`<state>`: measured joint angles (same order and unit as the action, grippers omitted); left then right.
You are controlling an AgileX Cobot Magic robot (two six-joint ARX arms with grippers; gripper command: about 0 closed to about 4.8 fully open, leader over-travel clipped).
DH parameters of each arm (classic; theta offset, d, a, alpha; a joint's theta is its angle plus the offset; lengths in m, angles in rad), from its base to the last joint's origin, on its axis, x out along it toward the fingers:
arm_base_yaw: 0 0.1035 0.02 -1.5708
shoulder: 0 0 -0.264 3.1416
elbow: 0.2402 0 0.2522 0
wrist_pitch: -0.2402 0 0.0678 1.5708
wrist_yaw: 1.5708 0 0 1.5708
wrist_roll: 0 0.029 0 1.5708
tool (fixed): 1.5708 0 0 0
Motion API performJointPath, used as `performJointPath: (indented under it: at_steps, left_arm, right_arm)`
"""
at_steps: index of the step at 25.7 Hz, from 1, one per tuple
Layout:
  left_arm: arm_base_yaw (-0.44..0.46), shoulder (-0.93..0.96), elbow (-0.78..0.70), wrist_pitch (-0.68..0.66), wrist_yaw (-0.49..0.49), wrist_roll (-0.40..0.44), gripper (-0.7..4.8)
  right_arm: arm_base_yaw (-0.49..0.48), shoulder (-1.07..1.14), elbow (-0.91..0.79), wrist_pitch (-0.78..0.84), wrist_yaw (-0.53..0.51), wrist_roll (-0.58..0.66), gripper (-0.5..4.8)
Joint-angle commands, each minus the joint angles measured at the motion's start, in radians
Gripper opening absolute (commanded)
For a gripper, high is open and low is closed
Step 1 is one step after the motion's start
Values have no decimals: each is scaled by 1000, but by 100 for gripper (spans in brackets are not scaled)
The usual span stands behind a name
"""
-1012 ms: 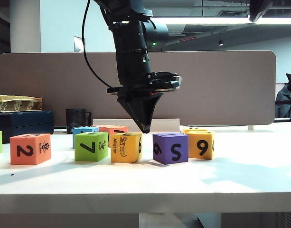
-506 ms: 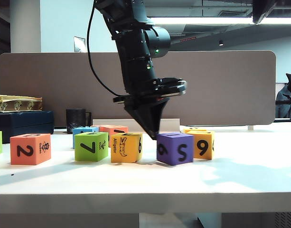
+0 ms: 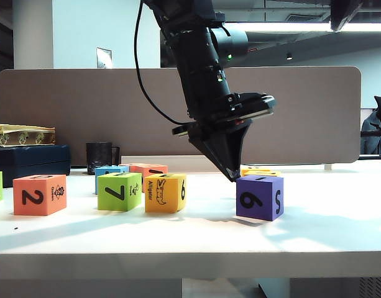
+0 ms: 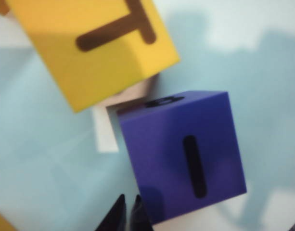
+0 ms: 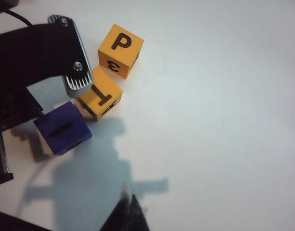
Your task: Select the appropriate blocks from the scattered letter blocks on the table and arrange them in a row to spell out "DEEP".
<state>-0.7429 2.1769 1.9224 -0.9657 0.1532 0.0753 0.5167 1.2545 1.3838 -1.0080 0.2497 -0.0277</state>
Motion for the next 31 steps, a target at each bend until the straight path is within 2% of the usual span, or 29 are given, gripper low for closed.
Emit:
performJointPath:
  at_steps: [1,2,4,10,11,13,19,25,31]
  left_arm:
    - [3,-31,53,-40,-92,-24,32]
    - [3,-33,100,-51,-159,-24,79]
    - [3,-33,175,-6,-206,-39,208]
    - [3,1,174,297,-206,-265,228]
    - [3,20,174,336,-206,-304,315]
    - [3,52,174,369,-206,-363,433]
    - [3,109,174,373,-229,-435,437]
    - [3,145,174,399,-232,-476,437]
    - [4,175,174,472,-248,-476,436]
  right_arm:
    - [0,-5,4,10,-2,1,-1]
    - [0,-5,4,11,-2,1,-2]
    - [0,-5,4,11,-2,1,-1]
    - [0,-5,4,9,3,1,-1]
    - [0,-5,4,8,8,1,-1]
    - [0,-8,4,2,32,0,-1]
    - [0,-30,4,-3,90,1,-1]
    - [0,-40,4,-10,91,1,-1]
    - [0,-40,4,-10,88,1,-1]
